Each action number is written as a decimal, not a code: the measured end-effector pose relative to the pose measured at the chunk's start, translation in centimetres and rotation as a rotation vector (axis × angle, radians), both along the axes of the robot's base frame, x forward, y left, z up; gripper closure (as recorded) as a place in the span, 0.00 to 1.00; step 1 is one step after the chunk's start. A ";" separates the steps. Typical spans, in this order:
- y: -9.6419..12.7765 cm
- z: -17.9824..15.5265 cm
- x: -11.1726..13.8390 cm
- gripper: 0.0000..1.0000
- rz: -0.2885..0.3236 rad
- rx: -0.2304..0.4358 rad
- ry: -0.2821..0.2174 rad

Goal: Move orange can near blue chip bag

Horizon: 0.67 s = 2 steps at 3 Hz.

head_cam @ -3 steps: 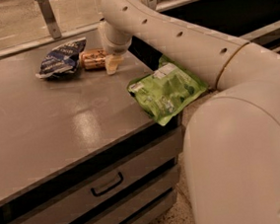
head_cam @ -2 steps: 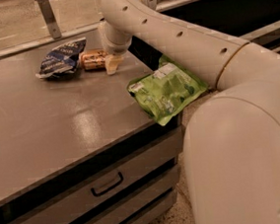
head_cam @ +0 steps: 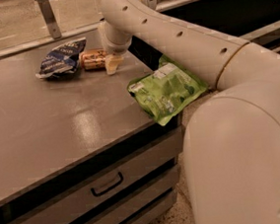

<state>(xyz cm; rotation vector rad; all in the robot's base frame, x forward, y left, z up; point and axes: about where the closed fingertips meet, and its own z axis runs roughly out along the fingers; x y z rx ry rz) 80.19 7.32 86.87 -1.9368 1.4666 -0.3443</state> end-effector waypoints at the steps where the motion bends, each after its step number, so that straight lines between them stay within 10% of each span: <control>1: 0.0 0.0 0.0 0.00 0.000 0.000 0.000; 2: 0.0 0.0 0.0 0.00 0.000 0.000 0.000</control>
Offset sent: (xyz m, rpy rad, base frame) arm -0.0372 -0.0294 0.1274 0.1594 -0.2762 0.0590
